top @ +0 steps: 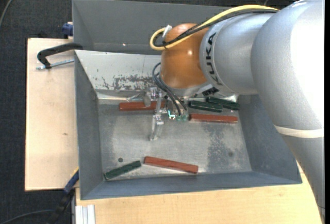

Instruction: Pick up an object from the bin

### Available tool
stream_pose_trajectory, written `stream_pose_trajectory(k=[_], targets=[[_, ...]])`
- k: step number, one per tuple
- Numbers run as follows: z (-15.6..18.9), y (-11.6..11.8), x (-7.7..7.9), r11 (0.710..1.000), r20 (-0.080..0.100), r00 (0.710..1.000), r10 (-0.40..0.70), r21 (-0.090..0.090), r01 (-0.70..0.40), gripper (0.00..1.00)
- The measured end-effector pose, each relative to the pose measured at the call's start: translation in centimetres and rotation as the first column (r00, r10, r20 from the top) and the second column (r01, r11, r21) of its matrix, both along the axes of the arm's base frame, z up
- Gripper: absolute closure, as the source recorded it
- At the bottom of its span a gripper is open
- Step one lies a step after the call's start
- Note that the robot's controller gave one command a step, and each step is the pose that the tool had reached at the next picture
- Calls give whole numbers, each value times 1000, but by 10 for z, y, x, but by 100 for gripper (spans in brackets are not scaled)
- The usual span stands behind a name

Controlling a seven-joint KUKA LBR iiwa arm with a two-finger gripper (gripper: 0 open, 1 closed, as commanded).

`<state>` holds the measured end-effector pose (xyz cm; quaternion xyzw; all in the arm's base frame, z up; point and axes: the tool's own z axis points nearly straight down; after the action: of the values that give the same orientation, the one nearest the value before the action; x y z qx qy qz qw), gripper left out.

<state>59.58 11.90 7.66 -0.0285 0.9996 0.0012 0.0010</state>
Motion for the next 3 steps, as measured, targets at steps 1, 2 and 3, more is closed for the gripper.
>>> stream_pose_trajectory(k=[1, 2, 3], targets=[[0, 0, 0, 1000, 0, 1000, 0, 0, 0, 0], [-6, -122, -10, 966, -1, 966, -257, -4, 257, 0], [-5, -174, -10, 987, 4, 987, 158, -5, -158, 0]])
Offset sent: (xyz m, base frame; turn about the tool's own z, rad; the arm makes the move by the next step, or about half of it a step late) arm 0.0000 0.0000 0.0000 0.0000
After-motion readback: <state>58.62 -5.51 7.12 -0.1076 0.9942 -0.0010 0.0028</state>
